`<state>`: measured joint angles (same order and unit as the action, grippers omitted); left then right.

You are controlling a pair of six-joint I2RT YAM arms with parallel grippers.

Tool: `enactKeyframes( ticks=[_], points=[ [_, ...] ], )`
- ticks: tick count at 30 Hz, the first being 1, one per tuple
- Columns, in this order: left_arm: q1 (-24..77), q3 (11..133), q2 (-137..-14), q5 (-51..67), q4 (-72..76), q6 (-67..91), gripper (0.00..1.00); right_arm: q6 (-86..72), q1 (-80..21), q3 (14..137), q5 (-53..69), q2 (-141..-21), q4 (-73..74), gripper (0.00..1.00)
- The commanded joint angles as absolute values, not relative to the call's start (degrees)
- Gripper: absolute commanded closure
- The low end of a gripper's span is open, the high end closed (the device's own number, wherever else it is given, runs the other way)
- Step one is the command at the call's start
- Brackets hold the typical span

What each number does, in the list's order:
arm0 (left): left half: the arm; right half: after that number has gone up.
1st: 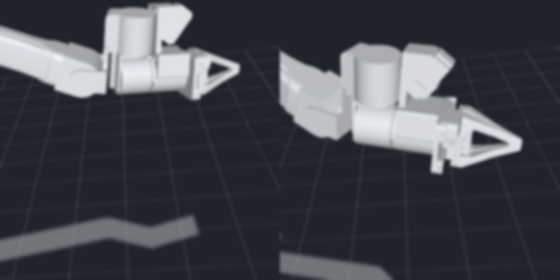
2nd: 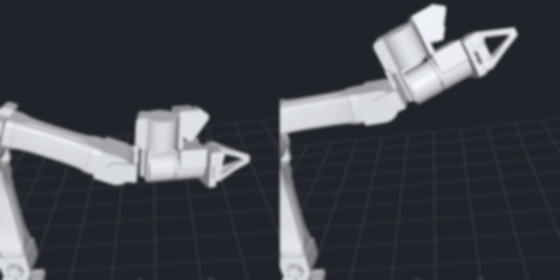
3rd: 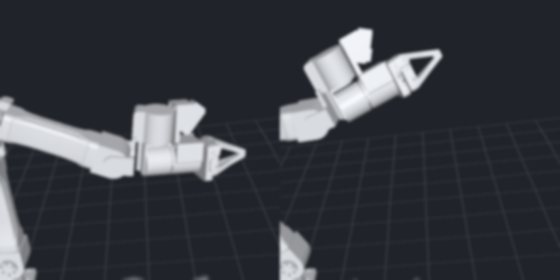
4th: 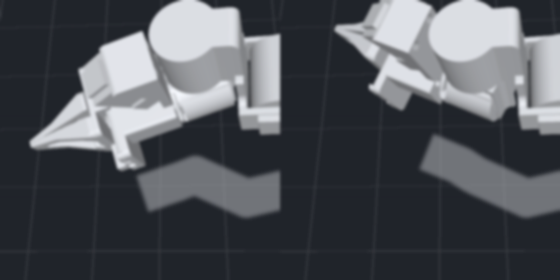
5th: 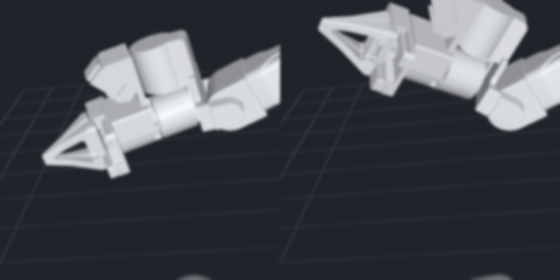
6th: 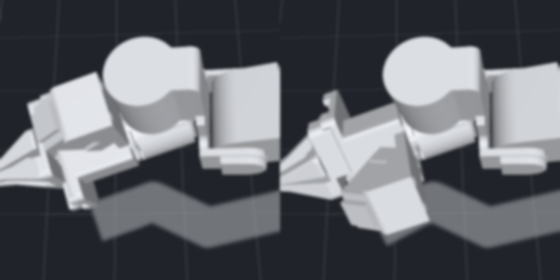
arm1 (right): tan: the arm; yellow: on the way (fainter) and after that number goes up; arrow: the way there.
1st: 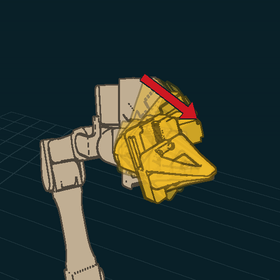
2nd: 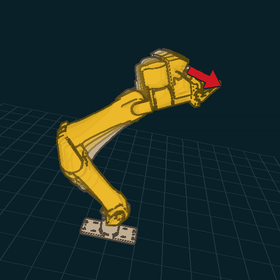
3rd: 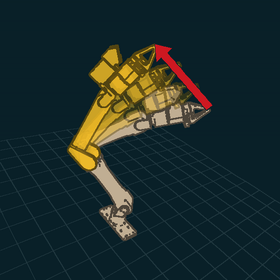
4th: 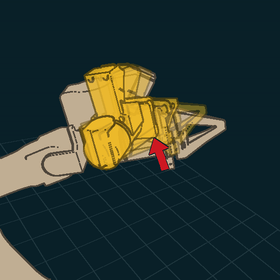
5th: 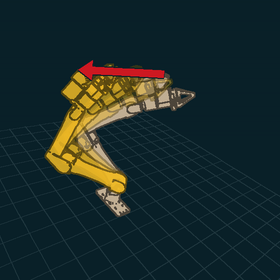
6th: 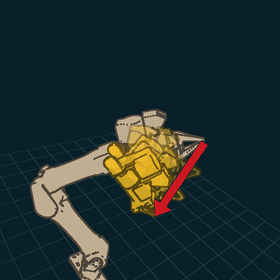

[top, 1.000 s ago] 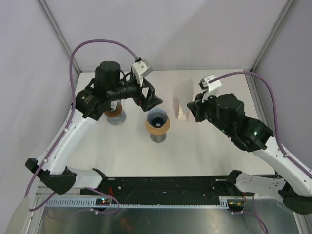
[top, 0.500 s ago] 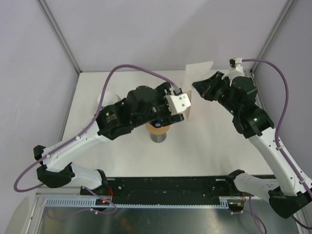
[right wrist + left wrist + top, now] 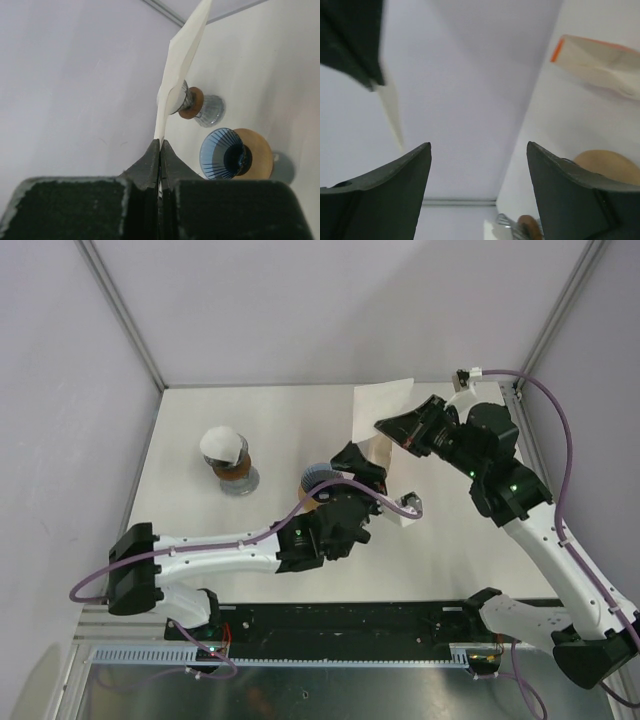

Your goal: Place the coffee filter in the dripper

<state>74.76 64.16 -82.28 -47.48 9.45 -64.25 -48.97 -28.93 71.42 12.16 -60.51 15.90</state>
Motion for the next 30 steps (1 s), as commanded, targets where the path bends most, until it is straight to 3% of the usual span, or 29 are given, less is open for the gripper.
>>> enactKeyframes(
  ticks=[1,7,17,24,30],
  points=[
    [75.87,61.53,-81.06,-55.06,39.05,-81.81,0.19,-50.36,-30.13,71.24,13.50,-58.82,12.23,1.00],
    [77.59,54.00,-85.76,-51.10,74.40,-104.85,0.15,-50.19,-30.59,71.11,13.66,-59.35,11.84,1.00],
    [76.55,54.88,-86.89,-50.10,77.17,-106.17,0.14,-49.86,-31.20,71.08,13.56,-57.67,12.57,1.00],
    [75.72,55.55,-86.65,-49.82,71.19,-103.84,0.24,-50.14,-32.66,71.10,13.39,-57.02,12.30,1.00],
    [74.80,57.09,-87.54,-50.47,70.52,-103.58,0.49,-49.77,-34.69,71.10,12.12,-57.33,12.87,1.00]
  ],
)
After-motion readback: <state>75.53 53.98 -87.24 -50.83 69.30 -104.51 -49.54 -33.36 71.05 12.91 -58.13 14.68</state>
